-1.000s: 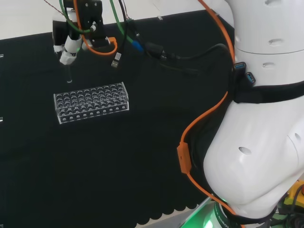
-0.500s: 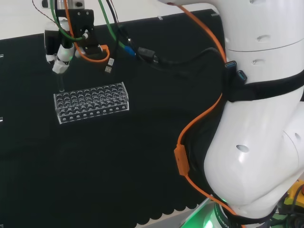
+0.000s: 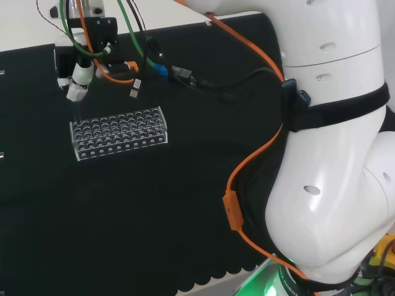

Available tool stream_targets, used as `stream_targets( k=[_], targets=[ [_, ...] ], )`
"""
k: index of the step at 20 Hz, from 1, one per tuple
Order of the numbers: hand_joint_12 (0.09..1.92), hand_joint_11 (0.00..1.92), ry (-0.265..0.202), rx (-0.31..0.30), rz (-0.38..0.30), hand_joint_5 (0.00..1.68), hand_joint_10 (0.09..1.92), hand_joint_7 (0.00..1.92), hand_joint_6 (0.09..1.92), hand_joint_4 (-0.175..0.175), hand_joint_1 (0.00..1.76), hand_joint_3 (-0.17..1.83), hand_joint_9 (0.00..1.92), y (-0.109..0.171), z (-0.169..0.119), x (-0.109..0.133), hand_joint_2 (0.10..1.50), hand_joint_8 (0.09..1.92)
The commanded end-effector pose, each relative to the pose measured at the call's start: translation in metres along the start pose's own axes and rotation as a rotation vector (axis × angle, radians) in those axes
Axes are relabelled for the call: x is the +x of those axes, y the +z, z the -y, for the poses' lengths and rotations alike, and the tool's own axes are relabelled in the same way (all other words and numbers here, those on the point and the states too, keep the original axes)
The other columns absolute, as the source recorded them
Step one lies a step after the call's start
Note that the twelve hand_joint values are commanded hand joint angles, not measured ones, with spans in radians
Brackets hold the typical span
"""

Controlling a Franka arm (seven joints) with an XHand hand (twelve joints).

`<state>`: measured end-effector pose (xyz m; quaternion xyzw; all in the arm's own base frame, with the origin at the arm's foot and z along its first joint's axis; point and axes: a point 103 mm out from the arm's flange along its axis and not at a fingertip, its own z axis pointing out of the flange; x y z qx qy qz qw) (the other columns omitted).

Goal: Put the test tube back in the rack.

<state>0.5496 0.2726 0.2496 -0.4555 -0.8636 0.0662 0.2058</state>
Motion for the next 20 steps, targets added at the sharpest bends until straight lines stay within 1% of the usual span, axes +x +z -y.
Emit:
stream_targets(
  k=[1, 13, 15, 20],
  targets=[
    [1.37, 0.48, -0.014, 0.043, 0.005, 1.39, 0.1, 1.55, 0.35, -0.175, 1.43, 0.49, 1.41, 0.008, 0.001, -0.005, 0.68, 0.36],
    [1.37, 0.48, -0.015, 0.045, -0.009, 1.39, 0.1, 1.55, 0.35, -0.175, 1.43, 0.5, 1.41, 0.009, 0.0, -0.011, 0.67, 0.37],
    [1.37, 0.48, -0.012, 0.056, -0.012, 1.39, 0.1, 1.55, 0.35, -0.175, 1.43, 0.5, 1.42, 0.009, -0.002, -0.013, 0.67, 0.37],
    [1.37, 0.48, -0.009, 0.06, -0.013, 1.39, 0.1, 1.55, 0.35, -0.175, 1.43, 0.51, 1.42, 0.01, -0.005, -0.016, 0.67, 0.36]
  ],
)
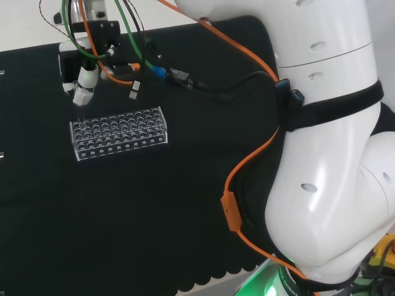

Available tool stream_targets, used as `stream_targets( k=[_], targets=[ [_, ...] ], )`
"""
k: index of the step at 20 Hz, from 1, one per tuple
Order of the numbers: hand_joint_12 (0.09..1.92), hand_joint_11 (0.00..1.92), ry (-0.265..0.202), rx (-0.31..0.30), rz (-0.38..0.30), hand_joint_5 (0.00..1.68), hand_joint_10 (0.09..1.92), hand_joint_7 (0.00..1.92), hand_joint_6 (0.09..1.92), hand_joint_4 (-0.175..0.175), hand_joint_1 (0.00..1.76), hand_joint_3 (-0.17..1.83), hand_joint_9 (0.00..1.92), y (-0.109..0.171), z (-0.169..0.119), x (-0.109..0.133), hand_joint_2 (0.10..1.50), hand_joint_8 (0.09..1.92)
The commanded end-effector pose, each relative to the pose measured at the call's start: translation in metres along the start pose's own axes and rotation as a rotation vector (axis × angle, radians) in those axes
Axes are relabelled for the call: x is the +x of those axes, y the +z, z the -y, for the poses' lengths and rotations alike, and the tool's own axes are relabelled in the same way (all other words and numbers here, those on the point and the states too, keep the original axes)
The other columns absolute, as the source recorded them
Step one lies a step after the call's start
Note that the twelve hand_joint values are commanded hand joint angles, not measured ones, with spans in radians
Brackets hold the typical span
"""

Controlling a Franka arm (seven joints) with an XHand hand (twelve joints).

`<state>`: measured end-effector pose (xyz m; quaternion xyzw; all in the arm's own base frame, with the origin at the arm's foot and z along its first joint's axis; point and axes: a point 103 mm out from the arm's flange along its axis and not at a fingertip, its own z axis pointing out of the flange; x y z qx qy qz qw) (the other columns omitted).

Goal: Put the test tube back in the rack.

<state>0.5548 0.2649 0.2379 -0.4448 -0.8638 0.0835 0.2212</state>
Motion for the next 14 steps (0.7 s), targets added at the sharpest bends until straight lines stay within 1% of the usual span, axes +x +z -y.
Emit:
stream_targets(
  k=[1, 12, 14],
  targets=[
    [1.37, 0.48, 0.005, 0.012, -0.005, 1.39, 0.1, 1.55, 0.35, -0.175, 1.43, 0.51, 1.42, 0.002, -0.003, -0.004, 0.67, 0.36],
    [1.37, 0.48, 0.002, 0.029, -0.013, 1.39, 0.09, 1.55, 0.35, -0.175, 1.43, 0.51, 1.42, 0.004, -0.011, -0.011, 0.67, 0.36],
    [1.37, 0.48, -0.004, 0.02, -0.007, 1.39, 0.09, 1.55, 0.35, -0.175, 1.43, 0.51, 1.42, 0.005, -0.012, -0.014, 0.67, 0.36]
  ],
)
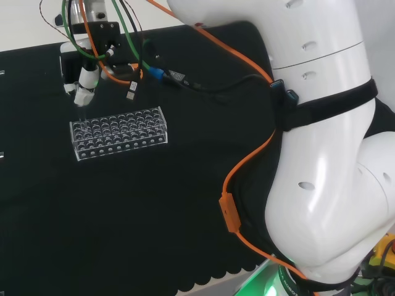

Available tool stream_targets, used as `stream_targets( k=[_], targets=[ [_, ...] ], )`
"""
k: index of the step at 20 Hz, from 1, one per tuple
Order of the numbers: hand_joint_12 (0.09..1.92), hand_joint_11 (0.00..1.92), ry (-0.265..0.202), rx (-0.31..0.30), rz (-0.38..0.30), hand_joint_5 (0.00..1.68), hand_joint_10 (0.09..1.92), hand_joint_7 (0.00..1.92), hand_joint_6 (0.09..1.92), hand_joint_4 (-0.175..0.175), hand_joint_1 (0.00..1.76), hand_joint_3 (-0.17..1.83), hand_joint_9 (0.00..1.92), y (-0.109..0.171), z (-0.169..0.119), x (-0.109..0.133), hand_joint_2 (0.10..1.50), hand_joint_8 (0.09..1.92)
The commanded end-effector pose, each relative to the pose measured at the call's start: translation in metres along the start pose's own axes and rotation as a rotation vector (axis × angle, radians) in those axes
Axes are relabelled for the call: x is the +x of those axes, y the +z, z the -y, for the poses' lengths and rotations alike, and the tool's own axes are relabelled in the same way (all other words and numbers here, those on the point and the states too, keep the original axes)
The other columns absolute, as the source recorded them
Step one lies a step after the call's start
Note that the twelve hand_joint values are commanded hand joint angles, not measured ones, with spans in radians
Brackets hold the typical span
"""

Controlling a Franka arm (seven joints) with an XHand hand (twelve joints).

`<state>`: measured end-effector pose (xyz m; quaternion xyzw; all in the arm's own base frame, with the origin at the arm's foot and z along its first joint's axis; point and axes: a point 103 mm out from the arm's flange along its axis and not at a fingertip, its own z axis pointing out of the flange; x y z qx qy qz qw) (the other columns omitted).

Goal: Put the test tube back in the rack.

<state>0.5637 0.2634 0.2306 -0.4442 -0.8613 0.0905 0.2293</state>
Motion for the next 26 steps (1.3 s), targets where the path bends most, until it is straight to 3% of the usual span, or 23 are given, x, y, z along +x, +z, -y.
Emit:
stream_targets(
  k=[1, 26],
  targets=[
    [1.37, 0.48, -0.008, -0.003, 0.004, 1.39, 0.09, 1.55, 0.35, -0.175, 1.43, 0.51, 1.42, 0.003, -0.004, -0.006, 0.67, 0.36],
    [1.37, 0.47, -0.022, 0.01, -0.014, 1.4, 0.09, 1.56, 0.34, -0.175, 1.43, 0.52, 1.42, 0.017, -0.011, -0.011, 0.67, 0.35]
  ],
)
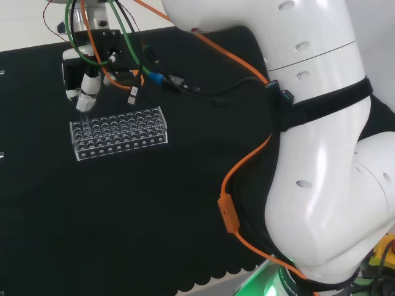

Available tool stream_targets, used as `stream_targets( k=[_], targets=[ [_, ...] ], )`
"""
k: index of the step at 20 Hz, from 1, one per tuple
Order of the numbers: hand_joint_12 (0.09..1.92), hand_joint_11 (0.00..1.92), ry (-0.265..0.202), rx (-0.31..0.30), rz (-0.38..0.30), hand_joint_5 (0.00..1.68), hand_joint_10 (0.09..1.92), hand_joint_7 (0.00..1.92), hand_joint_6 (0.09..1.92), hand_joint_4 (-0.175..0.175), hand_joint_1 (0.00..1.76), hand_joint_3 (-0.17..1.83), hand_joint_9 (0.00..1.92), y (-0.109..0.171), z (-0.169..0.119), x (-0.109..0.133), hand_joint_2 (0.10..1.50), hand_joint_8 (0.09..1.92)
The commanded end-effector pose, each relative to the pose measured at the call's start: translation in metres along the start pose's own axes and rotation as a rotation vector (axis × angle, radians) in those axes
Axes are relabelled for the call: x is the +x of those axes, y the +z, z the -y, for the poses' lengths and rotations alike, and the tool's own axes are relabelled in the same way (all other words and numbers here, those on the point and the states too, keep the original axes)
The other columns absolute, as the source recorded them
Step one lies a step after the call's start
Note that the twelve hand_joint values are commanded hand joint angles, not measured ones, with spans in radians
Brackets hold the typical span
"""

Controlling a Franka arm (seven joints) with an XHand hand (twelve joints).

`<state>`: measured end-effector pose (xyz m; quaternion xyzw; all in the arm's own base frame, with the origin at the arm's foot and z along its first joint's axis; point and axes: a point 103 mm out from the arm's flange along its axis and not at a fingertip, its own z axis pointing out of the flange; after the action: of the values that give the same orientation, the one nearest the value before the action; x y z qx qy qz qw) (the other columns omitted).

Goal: Put the test tube back in the rack.

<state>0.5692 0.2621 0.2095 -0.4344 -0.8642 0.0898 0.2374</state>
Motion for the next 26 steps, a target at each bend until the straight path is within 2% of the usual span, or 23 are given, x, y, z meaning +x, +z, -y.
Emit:
stream_targets(
  k=[1, 26],
  targets=[
    [1.37, 0.47, 0.0, 0.001, -0.004, 1.4, 0.09, 1.56, 0.34, -0.175, 1.43, 0.52, 1.42, 0.001, -0.001, -0.001, 0.67, 0.35],
    [1.37, 0.47, 0.015, 0.013, -0.029, 1.4, 0.09, 1.56, 0.34, -0.175, 1.43, 0.52, 1.43, 0.012, -0.008, -0.009, 0.66, 0.34]
  ],
)
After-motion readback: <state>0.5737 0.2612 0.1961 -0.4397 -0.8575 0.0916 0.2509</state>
